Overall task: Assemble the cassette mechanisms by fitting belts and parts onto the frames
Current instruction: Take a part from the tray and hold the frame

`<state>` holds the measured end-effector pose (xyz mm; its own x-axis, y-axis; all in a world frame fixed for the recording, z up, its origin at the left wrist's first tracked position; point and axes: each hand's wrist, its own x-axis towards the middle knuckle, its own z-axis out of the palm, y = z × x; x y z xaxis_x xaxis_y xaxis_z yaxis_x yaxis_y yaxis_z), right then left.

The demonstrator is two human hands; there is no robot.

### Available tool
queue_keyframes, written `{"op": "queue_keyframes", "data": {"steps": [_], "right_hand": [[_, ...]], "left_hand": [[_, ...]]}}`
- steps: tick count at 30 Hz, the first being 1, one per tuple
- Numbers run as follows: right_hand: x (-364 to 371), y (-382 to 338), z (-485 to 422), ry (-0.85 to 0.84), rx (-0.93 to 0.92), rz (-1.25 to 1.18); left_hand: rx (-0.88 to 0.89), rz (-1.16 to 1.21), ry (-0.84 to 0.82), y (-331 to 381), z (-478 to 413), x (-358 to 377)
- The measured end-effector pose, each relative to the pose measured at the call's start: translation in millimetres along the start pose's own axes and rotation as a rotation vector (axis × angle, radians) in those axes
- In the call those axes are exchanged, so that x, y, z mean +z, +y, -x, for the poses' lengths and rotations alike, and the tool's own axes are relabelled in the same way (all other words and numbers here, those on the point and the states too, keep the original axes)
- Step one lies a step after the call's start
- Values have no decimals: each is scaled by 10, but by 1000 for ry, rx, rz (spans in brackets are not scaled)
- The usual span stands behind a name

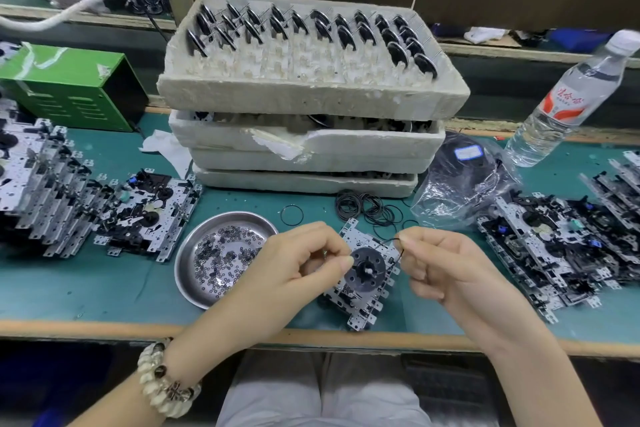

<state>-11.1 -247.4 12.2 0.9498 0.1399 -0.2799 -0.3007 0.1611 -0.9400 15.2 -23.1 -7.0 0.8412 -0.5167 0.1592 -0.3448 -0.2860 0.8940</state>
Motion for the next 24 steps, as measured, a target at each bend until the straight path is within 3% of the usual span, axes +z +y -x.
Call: {"op": "queue_keyframes", "data": {"steps": [5, 12, 24], "right_hand": [[134, 23, 81, 103, -153, 73], [175, 36, 101, 323, -376, 242], [192, 79, 95, 337, -410, 338]], "left_hand": [[-161, 246, 15, -34, -2, 81], [-255, 447, -5, 4, -18, 104], [-299, 492, -15, -23, -7, 117]]}}
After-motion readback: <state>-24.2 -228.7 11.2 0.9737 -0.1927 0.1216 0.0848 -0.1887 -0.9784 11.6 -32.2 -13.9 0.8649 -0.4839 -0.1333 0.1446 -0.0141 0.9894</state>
